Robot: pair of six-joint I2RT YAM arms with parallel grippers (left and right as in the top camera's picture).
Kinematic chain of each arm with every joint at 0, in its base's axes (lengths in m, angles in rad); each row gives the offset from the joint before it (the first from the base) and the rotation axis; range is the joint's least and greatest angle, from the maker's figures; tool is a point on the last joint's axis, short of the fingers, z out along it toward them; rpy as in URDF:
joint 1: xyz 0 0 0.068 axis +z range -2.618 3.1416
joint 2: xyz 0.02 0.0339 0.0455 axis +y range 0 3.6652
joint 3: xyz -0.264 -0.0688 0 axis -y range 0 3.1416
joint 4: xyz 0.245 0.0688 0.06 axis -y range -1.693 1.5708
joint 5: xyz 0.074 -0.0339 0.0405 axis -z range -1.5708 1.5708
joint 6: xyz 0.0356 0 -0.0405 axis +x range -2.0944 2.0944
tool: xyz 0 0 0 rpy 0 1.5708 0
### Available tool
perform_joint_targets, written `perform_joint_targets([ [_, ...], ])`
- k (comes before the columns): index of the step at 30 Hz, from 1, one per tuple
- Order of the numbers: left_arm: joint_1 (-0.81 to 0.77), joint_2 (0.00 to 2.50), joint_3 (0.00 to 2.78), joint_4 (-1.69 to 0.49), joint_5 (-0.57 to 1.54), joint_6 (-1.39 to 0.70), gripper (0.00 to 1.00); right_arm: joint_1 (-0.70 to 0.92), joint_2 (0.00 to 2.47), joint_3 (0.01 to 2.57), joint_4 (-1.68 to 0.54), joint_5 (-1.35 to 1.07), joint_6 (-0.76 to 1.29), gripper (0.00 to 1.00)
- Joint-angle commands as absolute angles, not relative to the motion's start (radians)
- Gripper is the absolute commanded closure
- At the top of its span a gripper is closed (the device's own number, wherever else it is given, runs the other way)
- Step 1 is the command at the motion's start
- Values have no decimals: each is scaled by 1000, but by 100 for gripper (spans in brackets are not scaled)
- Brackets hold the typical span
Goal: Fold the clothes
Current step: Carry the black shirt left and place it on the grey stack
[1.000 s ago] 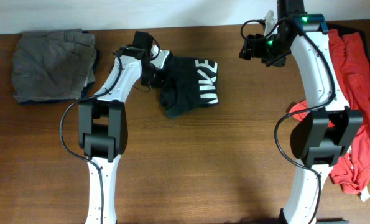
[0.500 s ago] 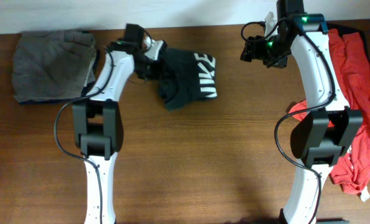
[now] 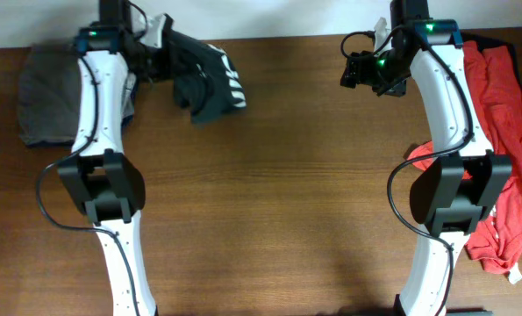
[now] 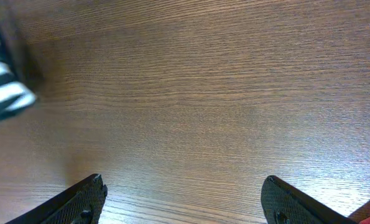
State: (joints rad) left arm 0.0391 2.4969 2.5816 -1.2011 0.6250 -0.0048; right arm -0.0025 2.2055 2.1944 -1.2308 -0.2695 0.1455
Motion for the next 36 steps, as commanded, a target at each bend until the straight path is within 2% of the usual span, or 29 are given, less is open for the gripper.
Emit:
perform_joint_targets([
  [1,60,2488,2690,-1221,667,-8,100,-7,2202,2202,-1235,-253,135,16],
  [6,102,2488,2792,-1260,662,-40,100,-7,2202,2202,-1235,-253,135,16],
  [15,250,2487,2827,-1250,555,-371,99,-7,2202,2202,-1243,-253,134,15],
  [25,439,2487,2826,-1093,529,-673,99,-7,2202,2202,-1243,-253,127,15],
  [30,471,2488,2814,-1037,461,-753,99,-7,2202,2198,-1243,-253,128,15],
  [36,464,2506,2749,-863,456,-888,99,-7,2202,2197,-1250,-253,128,15],
])
